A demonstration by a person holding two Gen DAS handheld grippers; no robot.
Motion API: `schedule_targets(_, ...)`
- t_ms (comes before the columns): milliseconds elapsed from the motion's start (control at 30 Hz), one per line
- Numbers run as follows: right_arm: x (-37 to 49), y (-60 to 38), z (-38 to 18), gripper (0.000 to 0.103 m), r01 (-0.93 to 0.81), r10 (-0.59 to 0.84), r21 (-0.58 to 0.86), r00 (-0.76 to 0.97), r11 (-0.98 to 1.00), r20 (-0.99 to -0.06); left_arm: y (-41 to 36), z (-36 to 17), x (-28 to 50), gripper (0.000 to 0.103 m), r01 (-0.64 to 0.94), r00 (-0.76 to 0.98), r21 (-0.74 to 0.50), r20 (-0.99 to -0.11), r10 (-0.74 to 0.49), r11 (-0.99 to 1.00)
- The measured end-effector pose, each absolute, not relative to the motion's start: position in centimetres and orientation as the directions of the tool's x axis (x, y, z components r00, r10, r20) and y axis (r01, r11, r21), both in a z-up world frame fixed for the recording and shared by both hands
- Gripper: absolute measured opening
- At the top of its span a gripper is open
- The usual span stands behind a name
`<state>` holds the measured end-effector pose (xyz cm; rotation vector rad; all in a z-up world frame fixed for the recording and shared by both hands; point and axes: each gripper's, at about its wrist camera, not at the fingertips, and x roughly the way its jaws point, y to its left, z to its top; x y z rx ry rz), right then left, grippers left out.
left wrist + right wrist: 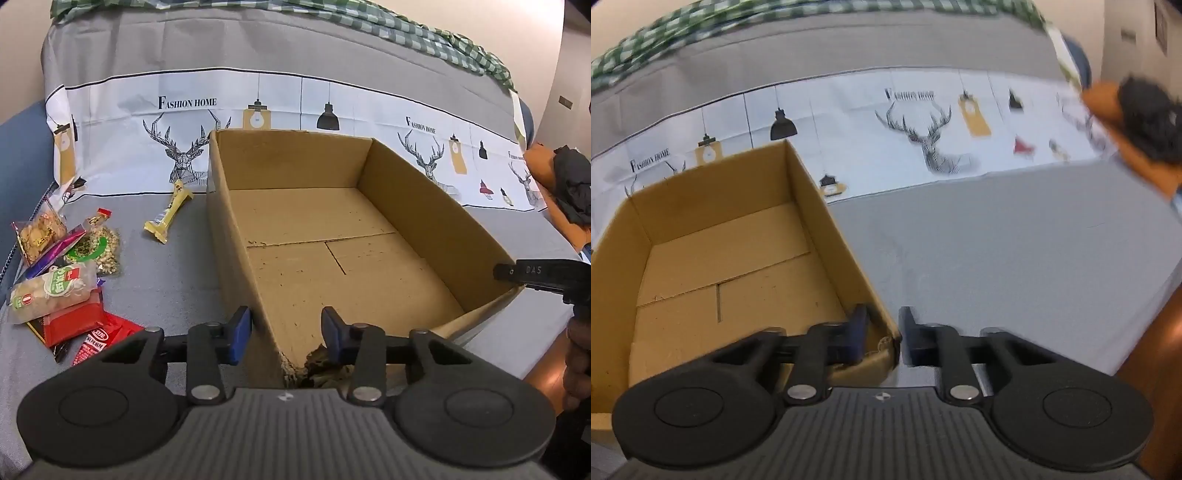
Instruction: Organize snacks
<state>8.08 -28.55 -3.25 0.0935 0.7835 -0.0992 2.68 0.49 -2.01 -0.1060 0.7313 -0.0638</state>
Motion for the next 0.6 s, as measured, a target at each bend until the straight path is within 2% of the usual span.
schedule_targets(367,6.8,-27.2,-1.9,0.015,0.129,-0.089,0.000,0.684,0.992,-0.724,0.5,-2.2,2.6,0.046,0.029,0.743,-0.120,-0.662,-0.102,0.992)
schedule_targets(500,6.4,-26.6,-1.9,0.017,0.137,-0.108,-0.011,0.723,0.991,-0.682,0.3,-1.6,2.2,0.047,0.028,0.765,-0.107,-0.637,-0.090,0.994)
schedule_targets(533,6.3,-26.3,-1.6,0.022,0.135,-0.111,-0.016,0.736,0.991,-0.668,0.0,-1.4,2.0,0.049,0.029,0.775,-0.095,-0.627,-0.083,0.995)
schedule_targets(567,6.2,-26.0,-1.2,0.033,0.126,-0.110,-0.022,0.753,0.992,-0.648,-0.1,-1.1,1.9,0.050,0.033,0.783,-0.089,-0.617,-0.082,0.995)
schedule_targets(600,5.9,-25.8,-1.2,0.040,0.119,-0.108,-0.023,0.784,0.993,-0.611,-0.4,-0.8,1.7,0.050,0.042,0.793,-0.088,-0.603,-0.087,0.995)
